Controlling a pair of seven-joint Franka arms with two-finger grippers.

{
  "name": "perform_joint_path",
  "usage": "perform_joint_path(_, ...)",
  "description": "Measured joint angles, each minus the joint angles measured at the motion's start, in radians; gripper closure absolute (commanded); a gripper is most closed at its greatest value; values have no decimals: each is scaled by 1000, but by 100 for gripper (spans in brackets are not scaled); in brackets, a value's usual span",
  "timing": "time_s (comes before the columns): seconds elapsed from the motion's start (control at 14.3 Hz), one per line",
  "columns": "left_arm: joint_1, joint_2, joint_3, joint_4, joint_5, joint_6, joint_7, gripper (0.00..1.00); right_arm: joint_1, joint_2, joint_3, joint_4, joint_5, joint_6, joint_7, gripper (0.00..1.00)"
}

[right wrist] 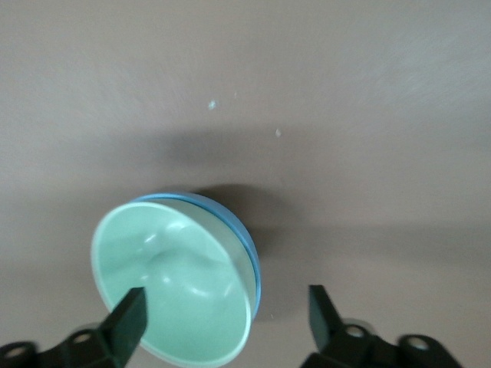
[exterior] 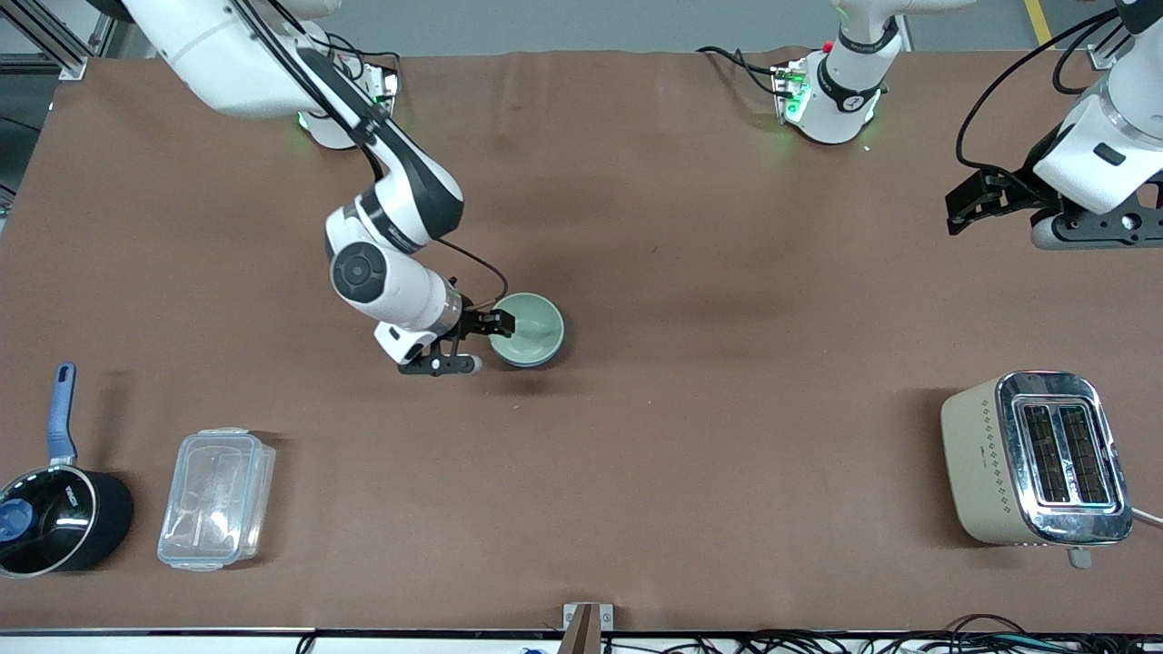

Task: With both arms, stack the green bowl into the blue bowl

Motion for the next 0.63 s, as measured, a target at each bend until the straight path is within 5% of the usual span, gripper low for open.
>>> perform_joint_path(0.14, 1, -4, 0, -1, -1, 1, 0, 0, -24, -105, -41, 66, -2, -150, -2, 0)
perform_joint_path(0.63, 6, -8, 6, 6, -16, 7, 44, 0, -53, -352, -408, 137, -2, -348, -331, 0)
